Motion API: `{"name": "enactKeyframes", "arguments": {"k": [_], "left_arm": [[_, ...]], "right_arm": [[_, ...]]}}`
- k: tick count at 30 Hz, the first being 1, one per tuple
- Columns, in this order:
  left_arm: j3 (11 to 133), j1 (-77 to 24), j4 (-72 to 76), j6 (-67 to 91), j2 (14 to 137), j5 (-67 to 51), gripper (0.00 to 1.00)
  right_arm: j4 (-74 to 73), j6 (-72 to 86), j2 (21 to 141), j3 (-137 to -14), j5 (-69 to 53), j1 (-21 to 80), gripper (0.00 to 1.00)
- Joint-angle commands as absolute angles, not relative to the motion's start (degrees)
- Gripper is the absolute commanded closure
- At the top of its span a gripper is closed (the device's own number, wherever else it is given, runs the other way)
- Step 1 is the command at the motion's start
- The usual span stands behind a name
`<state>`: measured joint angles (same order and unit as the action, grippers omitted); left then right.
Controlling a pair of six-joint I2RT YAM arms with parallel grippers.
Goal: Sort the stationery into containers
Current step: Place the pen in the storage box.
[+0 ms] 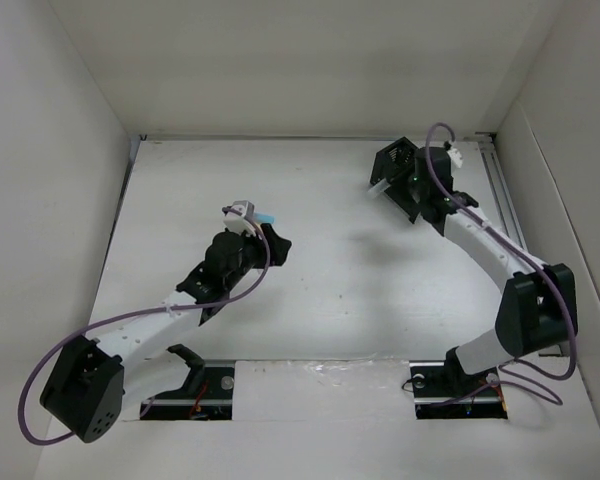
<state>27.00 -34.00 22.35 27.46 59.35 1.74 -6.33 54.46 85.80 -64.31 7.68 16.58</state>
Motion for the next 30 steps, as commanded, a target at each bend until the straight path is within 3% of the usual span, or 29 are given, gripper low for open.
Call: {"name": "enactKeyframes", "arguments": {"k": [1, 10, 21, 24, 30], "left_arm": [[28.7, -32.9, 21.9, 28.7, 59.4, 2.7, 0.38], [28.1, -32.9, 22.5, 29.2, 58.0, 0.1, 0.39], [28.1, -32.9, 19.9, 29.2, 57.9, 4.2, 0.41], [29.4, -32.9, 17.6, 29.7, 58.4, 7.3, 0.43], [32.5, -32.9, 11.5, 30.8, 62.7, 15.5, 0.43]], "right_arm": [[-11.2, 55.7, 84.5, -69.3, 28.9, 12.8, 0.77], [-13.5, 55.1, 89.6, -77.1, 39.5, 3.0, 0.77], [-15.1, 52.7, 98.9, -82.7, 43.7, 6.1, 0.77], [-16.5, 52.7, 99.7, -83.5, 43.7, 7.4, 0.72], [-16.5, 52.7, 99.7, -84.0, 43.6, 9.3, 0.46]]}}
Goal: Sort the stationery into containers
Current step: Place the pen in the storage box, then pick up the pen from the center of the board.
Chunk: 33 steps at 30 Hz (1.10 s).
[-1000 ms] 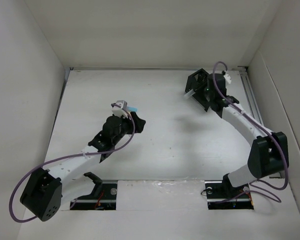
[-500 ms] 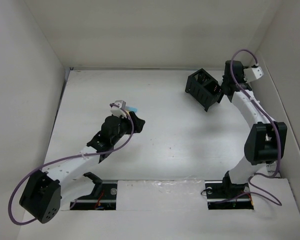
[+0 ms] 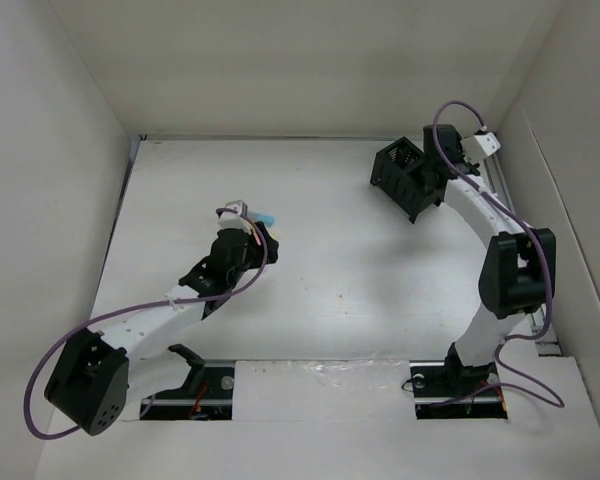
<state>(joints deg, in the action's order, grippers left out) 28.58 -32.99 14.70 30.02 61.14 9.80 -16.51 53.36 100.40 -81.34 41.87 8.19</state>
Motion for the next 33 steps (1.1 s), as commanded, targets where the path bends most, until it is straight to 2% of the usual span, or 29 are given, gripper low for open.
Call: {"name": "enactKeyframes", "arguments": {"k": [1, 2, 4, 8, 10, 12, 13, 14, 16, 17, 21, 22, 23, 26, 27, 33], "left_arm": [[32.5, -32.9, 10.9, 31.3, 63.5, 16.3, 0.43], [33.3, -32.9, 10.3, 31.3, 64.4, 17.0, 0.43], [34.5, -32.9, 9.1, 31.3, 67.6, 17.6, 0.43], [36.2, -32.9, 6.8, 31.9, 71.4, 19.2, 0.46], [36.2, -33.6, 5.6, 32.4, 72.0, 21.7, 0.47], [36.7, -34.1, 5.0, 33.0, 72.0, 22.9, 0.47], [36.7, -34.1, 5.0, 33.0, 72.0, 22.9, 0.47], [36.7, -34.1, 4.5, 33.0, 72.0, 23.5, 0.48], [37.4, -34.1, 3.2, 33.0, 73.2, 23.5, 0.50], [38.1, -34.7, 2.6, 33.0, 73.7, 24.1, 0.51], [37.5, -35.2, 2.6, 33.6, 76.1, 24.3, 0.54], [37.5, -35.2, 2.6, 33.6, 76.1, 23.7, 0.55], [37.5, -35.2, 1.8, 33.6, 77.0, 23.7, 0.55], [37.0, -35.2, 1.2, 34.1, 77.5, 24.3, 0.55], [37.0, -35.2, 1.2, 34.1, 78.0, 24.3, 0.55], [37.5, -35.2, 0.0, 34.6, 79.8, 24.3, 0.56]], "right_arm": [[-17.0, 52.7, 98.9, -84.0, 43.6, 10.2, 0.42], [-17.1, 52.7, 97.8, -84.0, 43.6, 10.2, 0.34], [-17.1, 52.7, 96.7, -83.3, 43.0, 10.7, 0.29], [-15.7, 54.0, 91.4, -78.4, 41.3, 12.1, 0.29], [-13.4, 55.3, 85.9, -74.6, 38.8, 12.8, 0.36], [-9.4, 56.1, 80.3, -68.3, 34.0, 14.8, 0.47], [-8.4, 56.8, 78.6, -66.5, 32.8, 15.4, 0.67], [-7.7, 56.8, 77.1, -64.8, 31.0, 16.2, 0.78], [-5.4, 57.3, 73.6, -60.7, 29.5, 18.4, 0.98], [-4.7, 57.3, 72.7, -59.7, 28.7, 19.2, 1.00], [-2.7, 56.7, 70.8, -56.9, 25.8, 22.2, 0.99], [-2.7, 56.7, 70.8, -56.3, 25.8, 22.8, 0.95], [-2.7, 56.7, 71.4, -56.3, 25.1, 22.9, 0.86], [-2.2, 56.7, 72.8, -56.3, 23.3, 24.2, 0.74], [-2.2, 56.7, 72.8, -56.3, 22.7, 24.3, 0.67], [-1.6, 56.2, 74.9, -56.9, 20.3, 25.7, 0.60]]}}
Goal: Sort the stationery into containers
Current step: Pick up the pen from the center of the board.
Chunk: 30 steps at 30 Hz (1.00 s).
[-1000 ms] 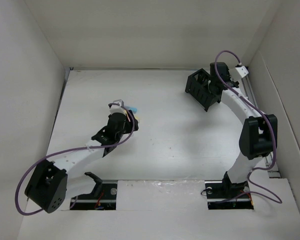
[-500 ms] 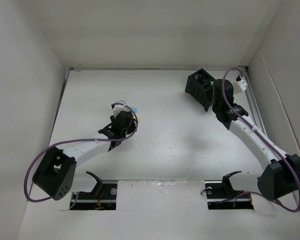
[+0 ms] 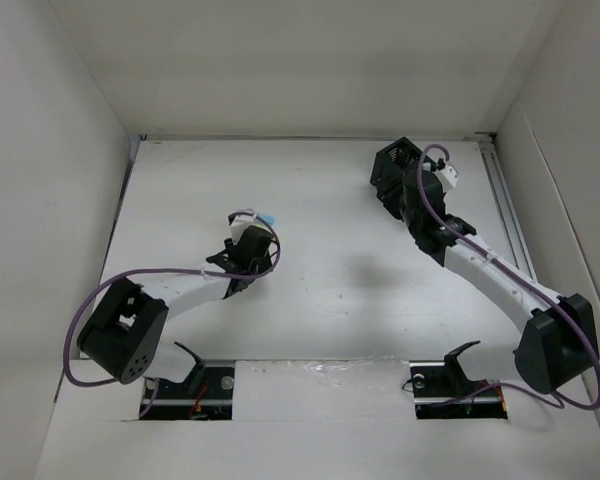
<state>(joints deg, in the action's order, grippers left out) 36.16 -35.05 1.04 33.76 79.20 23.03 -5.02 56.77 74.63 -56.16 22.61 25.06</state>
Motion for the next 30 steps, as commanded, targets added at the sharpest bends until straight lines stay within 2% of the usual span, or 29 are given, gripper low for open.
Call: {"name": "enactKeyframes", "arguments": {"k": [1, 18, 22, 23, 26, 30], "left_arm": [[37.5, -35.2, 0.0, 34.6, 80.6, 24.3, 0.56], [39.8, -35.2, 0.0, 34.1, 85.9, 24.3, 0.57], [40.4, -35.2, -0.6, 34.1, 85.9, 24.3, 0.81], [40.4, -35.2, -0.6, 34.6, 85.3, 24.3, 0.90], [39.9, -35.2, -1.2, 34.6, 83.7, 24.3, 0.99], [38.0, -35.2, -1.8, 35.2, 80.3, 24.8, 1.00]], "right_arm": [[-1.6, 56.2, 75.5, -57.0, 20.3, 26.2, 0.59], [-1.6, 54.9, 76.6, -58.0, 18.7, 28.5, 0.57], [-1.6, 54.9, 76.6, -58.0, 18.7, 28.5, 0.57], [-1.6, 54.9, 76.6, -58.0, 18.1, 28.5, 0.57], [-1.6, 54.4, 76.6, -58.0, 18.1, 28.5, 0.55], [-2.2, 53.7, 77.6, -59.3, 14.1, 28.5, 0.46]]}}
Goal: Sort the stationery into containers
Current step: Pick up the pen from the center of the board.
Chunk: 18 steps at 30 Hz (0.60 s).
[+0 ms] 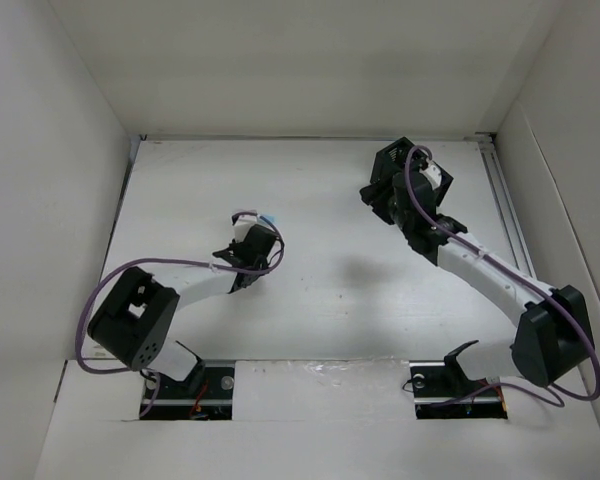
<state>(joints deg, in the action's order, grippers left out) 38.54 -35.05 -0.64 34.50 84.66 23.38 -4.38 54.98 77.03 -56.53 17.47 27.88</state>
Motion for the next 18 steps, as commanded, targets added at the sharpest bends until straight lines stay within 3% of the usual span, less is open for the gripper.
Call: {"name": "enactKeyframes", "arguments": {"k": [1, 2, 6, 11, 18], "left_arm": [[37.3, -35.2, -2.4, 35.2, 79.4, 24.8, 1.00], [37.3, -35.2, -3.2, 35.7, 78.5, 24.8, 1.00], [35.0, -35.2, -1.0, 35.7, 69.6, 19.9, 1.00], [30.9, -35.2, 8.6, 31.9, 60.8, 9.2, 1.00], [29.0, -35.2, 21.3, 28.1, 61.3, -2.1, 1.00]], "right_arm": [[-2.2, 52.9, 78.2, -59.3, 12.8, 28.5, 0.43], [-2.2, 52.0, 78.2, -60.0, 11.4, 28.5, 0.36], [-2.2, 49.8, 81.6, -62.5, 0.5, 29.7, 0.26], [-2.2, 48.6, 86.0, -65.6, -8.3, 31.8, 0.23], [0.0, 47.0, 90.6, -66.9, -11.6, 36.4, 0.20]]}}
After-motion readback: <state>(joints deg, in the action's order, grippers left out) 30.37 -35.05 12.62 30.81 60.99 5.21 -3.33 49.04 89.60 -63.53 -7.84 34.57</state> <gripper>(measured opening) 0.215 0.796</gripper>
